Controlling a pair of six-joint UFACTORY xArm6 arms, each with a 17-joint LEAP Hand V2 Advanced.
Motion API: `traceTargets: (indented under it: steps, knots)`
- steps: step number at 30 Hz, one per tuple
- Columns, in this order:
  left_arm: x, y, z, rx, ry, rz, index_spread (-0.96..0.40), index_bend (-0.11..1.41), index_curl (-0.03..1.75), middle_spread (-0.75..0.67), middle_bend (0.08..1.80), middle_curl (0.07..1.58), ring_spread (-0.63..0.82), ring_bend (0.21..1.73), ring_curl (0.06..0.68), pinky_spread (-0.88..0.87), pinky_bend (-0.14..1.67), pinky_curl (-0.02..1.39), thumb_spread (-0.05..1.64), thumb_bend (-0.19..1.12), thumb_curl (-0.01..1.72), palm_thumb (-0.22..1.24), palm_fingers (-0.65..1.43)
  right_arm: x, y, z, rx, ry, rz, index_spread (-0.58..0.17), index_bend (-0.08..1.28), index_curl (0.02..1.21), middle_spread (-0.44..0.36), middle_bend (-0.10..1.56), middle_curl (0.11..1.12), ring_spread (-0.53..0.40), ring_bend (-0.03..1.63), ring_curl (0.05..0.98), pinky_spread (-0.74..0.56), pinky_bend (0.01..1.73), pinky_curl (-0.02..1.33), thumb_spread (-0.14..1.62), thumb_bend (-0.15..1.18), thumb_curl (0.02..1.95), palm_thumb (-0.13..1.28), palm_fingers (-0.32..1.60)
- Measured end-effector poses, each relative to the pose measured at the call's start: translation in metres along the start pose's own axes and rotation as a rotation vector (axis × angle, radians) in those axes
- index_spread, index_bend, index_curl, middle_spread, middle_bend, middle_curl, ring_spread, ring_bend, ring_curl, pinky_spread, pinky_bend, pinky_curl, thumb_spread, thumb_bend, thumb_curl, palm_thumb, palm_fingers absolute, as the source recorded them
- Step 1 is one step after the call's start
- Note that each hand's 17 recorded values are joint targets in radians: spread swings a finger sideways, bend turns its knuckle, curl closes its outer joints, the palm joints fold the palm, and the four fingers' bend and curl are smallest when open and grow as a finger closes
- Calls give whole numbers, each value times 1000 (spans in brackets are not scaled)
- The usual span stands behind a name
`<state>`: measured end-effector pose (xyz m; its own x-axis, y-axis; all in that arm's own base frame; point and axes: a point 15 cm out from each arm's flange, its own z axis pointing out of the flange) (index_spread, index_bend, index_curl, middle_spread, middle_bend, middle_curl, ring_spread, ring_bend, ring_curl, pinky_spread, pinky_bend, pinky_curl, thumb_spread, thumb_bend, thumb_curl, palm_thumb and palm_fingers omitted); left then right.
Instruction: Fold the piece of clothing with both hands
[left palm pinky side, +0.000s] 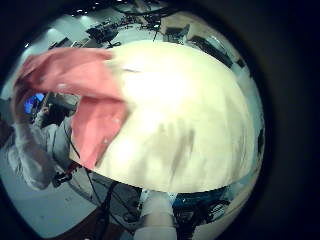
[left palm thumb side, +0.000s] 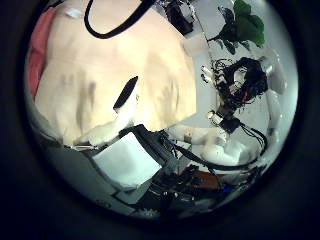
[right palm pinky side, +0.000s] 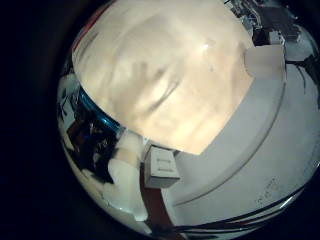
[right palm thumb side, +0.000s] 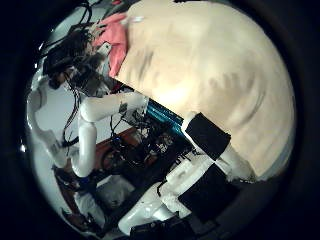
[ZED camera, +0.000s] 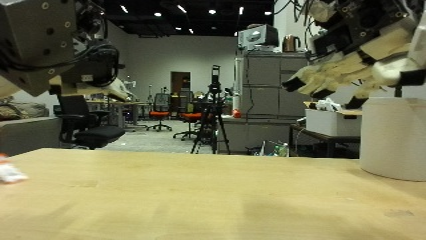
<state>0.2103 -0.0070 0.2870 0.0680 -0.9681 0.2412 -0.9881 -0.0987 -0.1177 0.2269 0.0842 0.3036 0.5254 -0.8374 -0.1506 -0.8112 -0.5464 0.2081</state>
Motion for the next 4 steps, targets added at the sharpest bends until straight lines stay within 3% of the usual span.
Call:
traceTargets:
  steps: [4]
  knots:
    - [0,0,1,-2,1,0,-101,244,479,-35,191,342,219,444,143,240,184,205,967,-28,343,459,405,0,-1,3,-13,-5,6,-333,184,335,8,182,283,247,232,245,425,272,300,1264,-14,307,649,253]
